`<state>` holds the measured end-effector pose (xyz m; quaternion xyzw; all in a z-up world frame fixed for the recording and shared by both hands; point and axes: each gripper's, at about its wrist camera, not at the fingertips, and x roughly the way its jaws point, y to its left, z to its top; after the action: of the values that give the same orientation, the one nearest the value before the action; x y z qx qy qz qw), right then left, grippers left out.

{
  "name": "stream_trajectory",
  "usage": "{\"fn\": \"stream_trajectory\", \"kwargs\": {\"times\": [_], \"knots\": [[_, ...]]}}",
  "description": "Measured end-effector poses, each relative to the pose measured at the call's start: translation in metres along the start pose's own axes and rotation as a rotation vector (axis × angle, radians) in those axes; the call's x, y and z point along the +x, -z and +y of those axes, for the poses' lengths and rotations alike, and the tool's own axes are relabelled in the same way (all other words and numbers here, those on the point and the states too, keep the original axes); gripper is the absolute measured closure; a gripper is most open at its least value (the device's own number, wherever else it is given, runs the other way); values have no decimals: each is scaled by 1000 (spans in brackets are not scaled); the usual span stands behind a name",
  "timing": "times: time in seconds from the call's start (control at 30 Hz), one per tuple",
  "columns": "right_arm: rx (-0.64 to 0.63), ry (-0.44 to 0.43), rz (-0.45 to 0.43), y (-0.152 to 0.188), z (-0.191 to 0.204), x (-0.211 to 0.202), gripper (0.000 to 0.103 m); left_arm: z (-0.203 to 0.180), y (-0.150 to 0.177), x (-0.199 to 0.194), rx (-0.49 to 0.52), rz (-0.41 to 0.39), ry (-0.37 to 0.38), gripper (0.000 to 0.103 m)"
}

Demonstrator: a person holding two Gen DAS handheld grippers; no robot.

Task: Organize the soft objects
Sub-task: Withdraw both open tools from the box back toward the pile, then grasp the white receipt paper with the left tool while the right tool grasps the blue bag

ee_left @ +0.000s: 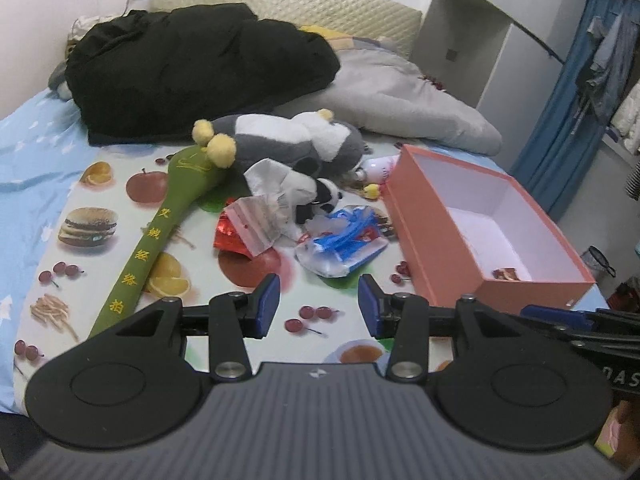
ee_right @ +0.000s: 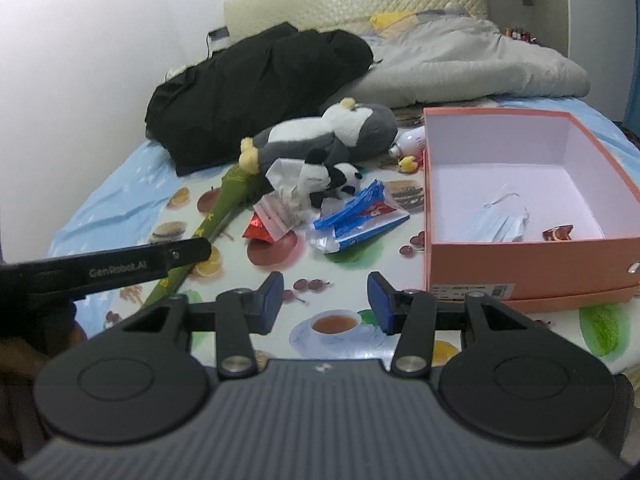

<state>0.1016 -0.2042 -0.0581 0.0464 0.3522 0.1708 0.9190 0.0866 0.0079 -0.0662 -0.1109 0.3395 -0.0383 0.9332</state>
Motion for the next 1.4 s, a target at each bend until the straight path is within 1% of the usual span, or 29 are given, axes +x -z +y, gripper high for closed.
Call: {"fn": "stream_trajectory", "kwargs": {"times": [0.17, 0.27, 0.5, 0.53, 0.6, 0.63, 0.7, 0.73, 0.77, 0.83, 0.9, 1.0, 1.1, 1.17, 1.27, 1.4], "knots": [[-30, -6, 26, -7, 6, 21, 53, 14, -5, 26, -39, 17, -3, 54], [-17, -7, 33, -11, 9, 38, 53, 22, -10, 45, -40, 33, -16, 54], [16, -3, 79, -20, 8, 80, 53, 37, -26, 94, -53, 82, -6, 54], [20, 1, 88, -22, 7, 86, 53, 39, -29, 102, -56, 89, -8, 53], [30, 6, 100, -26, 4, 99, 53, 43, -34, 119, -63, 106, -11, 48], [36, 9, 109, -28, 2, 105, 53, 46, -37, 128, -70, 115, -10, 48], [50, 6, 126, -31, -2, 120, 48, 51, -42, 145, -83, 128, -3, 48], [58, 1, 131, -33, -5, 127, 41, 54, -44, 154, -90, 137, -4, 48], [67, -9, 136, -35, -7, 134, 38, 56, -47, 162, -96, 143, -2, 48], [70, -24, 139, -39, -9, 148, 37, 61, -53, 178, -105, 145, 5, 48], [72, -14, 153, -42, -10, 163, 37, 67, -60, 196, -119, 156, 0, 48], [83, -13, 166, -49, -11, 187, 38, 75, -69, 221, -155, 171, 13, 48], [92, -6, 162, -55, -9, 207, 38, 79, -75, 244, -179, 183, 8, 48], [101, 13, 157, -58, -10, 219, 38, 80, -77, 258, -189, 196, 5, 48], [126, 39, 156, -60, -14, 236, 38, 77, -79, 274, -178, 208, -10, 48], [142, 73, 174, -60, -19, 251, 38, 69, -81, 283, -138, 206, -56, 48]]}}
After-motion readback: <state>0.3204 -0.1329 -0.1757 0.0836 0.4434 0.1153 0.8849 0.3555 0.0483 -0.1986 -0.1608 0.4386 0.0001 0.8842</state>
